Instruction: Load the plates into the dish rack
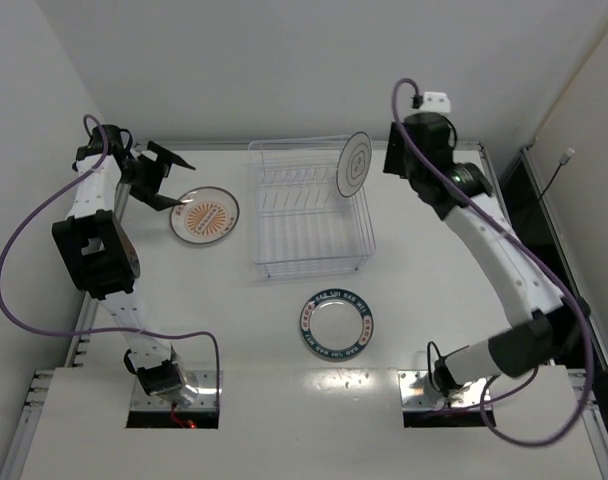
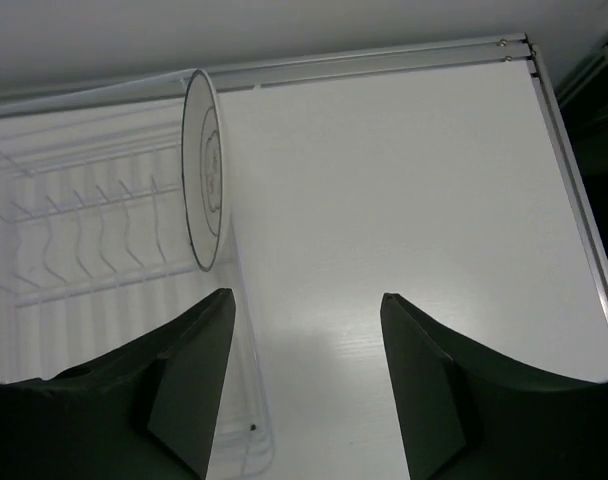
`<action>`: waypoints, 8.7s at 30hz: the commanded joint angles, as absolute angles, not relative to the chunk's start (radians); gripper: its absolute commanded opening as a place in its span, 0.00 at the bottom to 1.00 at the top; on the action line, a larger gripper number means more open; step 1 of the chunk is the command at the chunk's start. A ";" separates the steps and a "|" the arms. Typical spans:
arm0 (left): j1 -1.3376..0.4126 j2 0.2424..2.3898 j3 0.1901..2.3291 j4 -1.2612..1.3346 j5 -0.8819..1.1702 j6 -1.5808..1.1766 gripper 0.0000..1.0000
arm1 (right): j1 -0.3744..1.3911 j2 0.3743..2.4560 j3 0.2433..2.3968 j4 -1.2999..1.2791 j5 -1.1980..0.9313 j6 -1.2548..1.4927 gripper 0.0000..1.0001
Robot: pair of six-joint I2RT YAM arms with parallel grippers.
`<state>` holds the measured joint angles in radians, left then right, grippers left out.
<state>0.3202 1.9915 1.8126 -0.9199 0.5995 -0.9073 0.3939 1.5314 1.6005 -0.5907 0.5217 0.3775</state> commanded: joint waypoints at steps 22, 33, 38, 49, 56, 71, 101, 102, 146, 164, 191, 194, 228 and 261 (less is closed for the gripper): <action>0.322 1.968 1.841 -0.923 0.620 -0.920 1.00 | 0.212 2.034 1.859 -0.385 -0.060 0.532 0.58; 0.322 1.977 1.841 -0.923 0.620 -0.920 1.00 | 0.276 2.074 1.907 -0.465 0.090 0.442 0.01; 0.322 1.987 1.841 -0.923 0.611 -0.920 1.00 | 0.359 2.074 1.951 -0.509 0.227 0.339 0.00; 0.322 1.987 1.832 -0.923 0.611 -0.920 1.00 | 0.416 2.031 2.029 -0.666 0.416 0.357 0.44; 0.322 1.987 1.832 -0.923 0.611 -0.920 1.00 | 0.336 1.607 1.632 -0.669 0.339 0.524 0.59; 0.322 1.983 1.829 -0.954 0.552 -0.900 1.00 | 0.297 0.994 0.370 -0.285 -0.290 1.043 0.63; 0.322 1.563 1.493 -0.991 0.492 -0.891 1.00 | 0.465 0.795 0.567 -0.774 -0.203 0.951 0.00; 0.322 1.563 1.493 -0.991 0.483 -0.891 1.00 | 0.465 0.760 0.642 -0.852 -0.160 0.940 0.00; 0.345 1.666 1.588 -1.126 0.373 -0.923 1.00 | 0.637 2.077 1.913 -0.336 0.925 0.301 0.00; 0.345 1.675 1.559 -1.117 0.373 -0.914 1.00 | 0.572 2.106 1.983 -0.563 0.641 0.463 0.35; 0.386 2.169 1.968 -1.063 0.069 -0.801 0.89 | 0.443 1.154 1.480 -0.690 0.127 0.407 0.78; 0.417 2.212 1.979 -1.031 0.089 -0.752 0.89 | 0.434 1.154 1.480 -0.680 0.088 0.428 0.78; 0.385 2.322 1.710 -0.601 0.601 -0.745 0.00 | 0.394 1.195 1.548 -0.822 0.206 0.302 0.78; 0.137 1.701 1.753 -0.630 0.698 -1.005 0.00 | 0.357 1.759 1.147 0.851 -0.635 1.422 0.92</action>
<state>0.1730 1.7374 1.7363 -0.6781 0.6357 -0.9852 0.3294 1.7237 1.0847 0.6621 -0.6010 1.3521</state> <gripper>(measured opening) 0.046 0.921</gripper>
